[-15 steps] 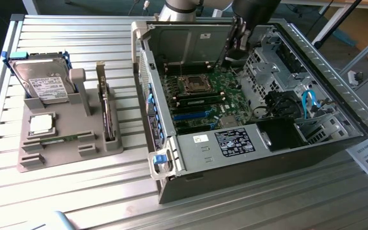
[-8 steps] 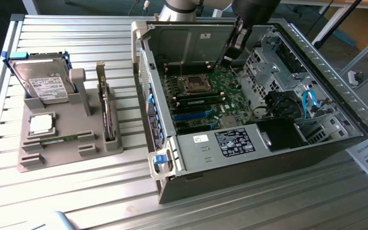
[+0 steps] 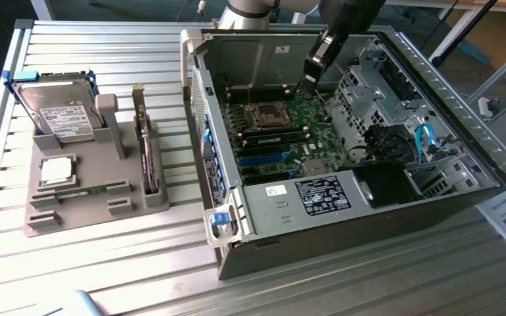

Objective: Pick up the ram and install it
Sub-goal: 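Press down the ram until it locks into place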

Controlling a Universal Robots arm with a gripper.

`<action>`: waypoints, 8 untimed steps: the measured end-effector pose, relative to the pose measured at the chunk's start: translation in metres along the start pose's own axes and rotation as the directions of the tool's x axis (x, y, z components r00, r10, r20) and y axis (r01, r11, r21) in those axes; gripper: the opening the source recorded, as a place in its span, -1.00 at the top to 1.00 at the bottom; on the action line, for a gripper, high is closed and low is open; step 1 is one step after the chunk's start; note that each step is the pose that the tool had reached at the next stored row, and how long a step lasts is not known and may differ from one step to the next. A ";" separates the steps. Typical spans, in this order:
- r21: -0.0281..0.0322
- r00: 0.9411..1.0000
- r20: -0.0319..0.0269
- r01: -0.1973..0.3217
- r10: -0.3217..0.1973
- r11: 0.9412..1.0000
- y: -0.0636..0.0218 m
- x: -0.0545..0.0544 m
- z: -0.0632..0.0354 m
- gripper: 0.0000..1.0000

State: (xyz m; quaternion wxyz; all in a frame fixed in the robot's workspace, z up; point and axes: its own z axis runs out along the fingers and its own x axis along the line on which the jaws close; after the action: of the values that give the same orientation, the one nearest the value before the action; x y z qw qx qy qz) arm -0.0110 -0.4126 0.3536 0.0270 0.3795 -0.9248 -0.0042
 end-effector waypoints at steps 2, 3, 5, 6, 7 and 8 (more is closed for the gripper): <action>-0.002 0.999 0.001 -0.039 0.039 0.999 0.0000 0.000 0.0000 0.80; -0.003 0.998 0.002 -0.068 0.068 0.998 0.0000 0.000 0.0000 0.80; -0.005 0.995 0.003 -0.104 0.104 0.995 0.0000 0.000 0.0000 0.80; -0.008 0.988 0.004 -0.153 0.153 0.988 0.0000 0.000 0.0000 0.80; -0.009 0.983 0.004 -0.185 0.185 0.983 0.0000 0.000 0.0000 0.80; -0.011 0.976 0.005 -0.218 0.218 0.976 0.0000 0.000 0.0000 0.80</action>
State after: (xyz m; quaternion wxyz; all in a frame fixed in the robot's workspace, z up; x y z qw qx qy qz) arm -0.0110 -0.4126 0.3536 0.0264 0.2757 -0.9609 -0.0071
